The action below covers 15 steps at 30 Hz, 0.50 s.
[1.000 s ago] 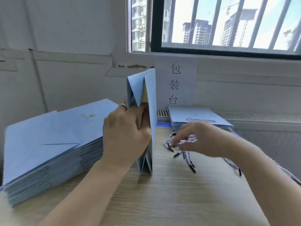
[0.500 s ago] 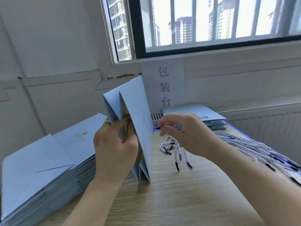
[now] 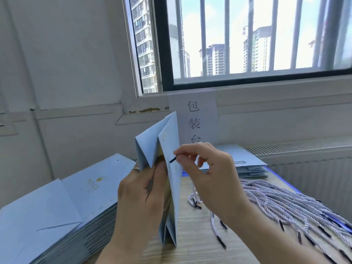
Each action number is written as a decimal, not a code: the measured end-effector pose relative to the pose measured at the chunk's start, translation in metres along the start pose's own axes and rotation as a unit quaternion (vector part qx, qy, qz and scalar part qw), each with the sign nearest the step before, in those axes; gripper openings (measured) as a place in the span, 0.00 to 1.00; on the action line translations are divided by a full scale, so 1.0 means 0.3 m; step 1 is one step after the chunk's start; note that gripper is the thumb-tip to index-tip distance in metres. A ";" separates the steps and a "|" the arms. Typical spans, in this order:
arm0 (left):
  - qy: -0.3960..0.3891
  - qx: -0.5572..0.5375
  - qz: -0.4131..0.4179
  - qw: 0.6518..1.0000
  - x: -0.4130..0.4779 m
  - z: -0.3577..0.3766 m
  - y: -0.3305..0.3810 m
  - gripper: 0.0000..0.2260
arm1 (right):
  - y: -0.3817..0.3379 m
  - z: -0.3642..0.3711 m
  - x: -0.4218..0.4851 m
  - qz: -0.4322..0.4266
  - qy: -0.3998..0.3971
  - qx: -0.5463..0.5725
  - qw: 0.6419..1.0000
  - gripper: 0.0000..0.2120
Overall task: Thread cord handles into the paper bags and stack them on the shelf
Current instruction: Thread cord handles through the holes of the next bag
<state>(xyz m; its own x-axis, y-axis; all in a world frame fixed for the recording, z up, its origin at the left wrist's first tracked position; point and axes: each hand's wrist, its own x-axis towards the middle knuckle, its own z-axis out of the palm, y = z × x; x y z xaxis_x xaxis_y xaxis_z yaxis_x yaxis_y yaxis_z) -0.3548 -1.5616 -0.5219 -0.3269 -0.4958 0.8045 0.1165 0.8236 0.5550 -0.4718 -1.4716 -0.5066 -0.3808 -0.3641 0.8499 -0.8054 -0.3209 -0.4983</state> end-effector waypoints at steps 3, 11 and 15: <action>0.005 -0.018 0.000 1.000 -0.001 0.008 0.019 0.17 | -0.004 0.001 -0.004 0.004 0.028 0.006 1.000 0.06; 0.017 -0.016 0.007 1.000 0.001 0.014 -0.021 0.13 | -0.024 0.010 -0.022 0.032 0.024 0.050 0.998 0.15; 0.018 -0.014 0.016 1.000 -0.002 0.020 -0.034 0.11 | -0.019 0.021 -0.027 0.013 0.038 0.036 0.999 0.12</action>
<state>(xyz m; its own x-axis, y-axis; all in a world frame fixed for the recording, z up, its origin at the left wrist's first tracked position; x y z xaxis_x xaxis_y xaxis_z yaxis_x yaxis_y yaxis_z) -0.3614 -1.5682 -0.5293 -0.2893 -0.4784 0.8291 0.1530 0.8319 0.5334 -0.4613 -1.4722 -0.5116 -0.4365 -0.3070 0.8457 -0.7609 -0.3757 -0.5291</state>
